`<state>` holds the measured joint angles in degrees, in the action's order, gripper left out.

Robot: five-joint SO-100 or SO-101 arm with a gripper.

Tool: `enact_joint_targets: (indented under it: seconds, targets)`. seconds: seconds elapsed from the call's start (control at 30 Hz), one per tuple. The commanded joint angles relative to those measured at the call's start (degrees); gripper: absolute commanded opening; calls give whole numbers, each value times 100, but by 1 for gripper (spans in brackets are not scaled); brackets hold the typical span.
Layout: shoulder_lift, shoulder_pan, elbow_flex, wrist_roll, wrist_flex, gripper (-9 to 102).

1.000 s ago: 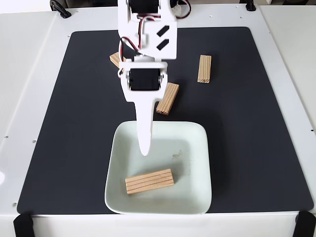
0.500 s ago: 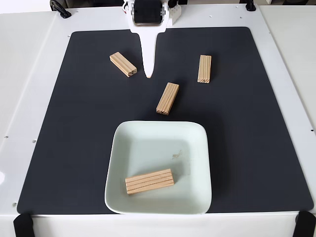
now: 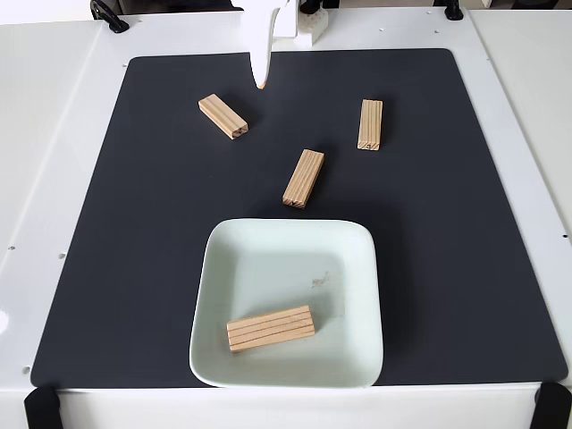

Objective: Pick up the wooden block and place them on the plate.

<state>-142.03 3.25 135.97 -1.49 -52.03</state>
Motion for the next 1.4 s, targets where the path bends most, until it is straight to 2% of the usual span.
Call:
enact_joint_targets:
  seconds: [0.0,0.17,0.3,0.47,0.73,0.8,0.93,1.0,1.37]
  targets:
    - [-659,-325,-123,-483,-800,0]
    - [-501,-554,-1257,-1441,-2584,-1]
    - [290,-519,-1898,-2364,-3138,-1]
    - [1415,-571,-2101,-3015,-3094,-1]
    - [2558,-1081,-2417,-2988,-3094,0]
    - [2795,-1283,-2531,-2988,-3146,6]
    - [3111,-1459,-2505,-2988,-3155,26]
    - [3261,-1441,-2487,-2988,-3138,31]
    - [4113,-1354,-2558,-2997,-2900,28]
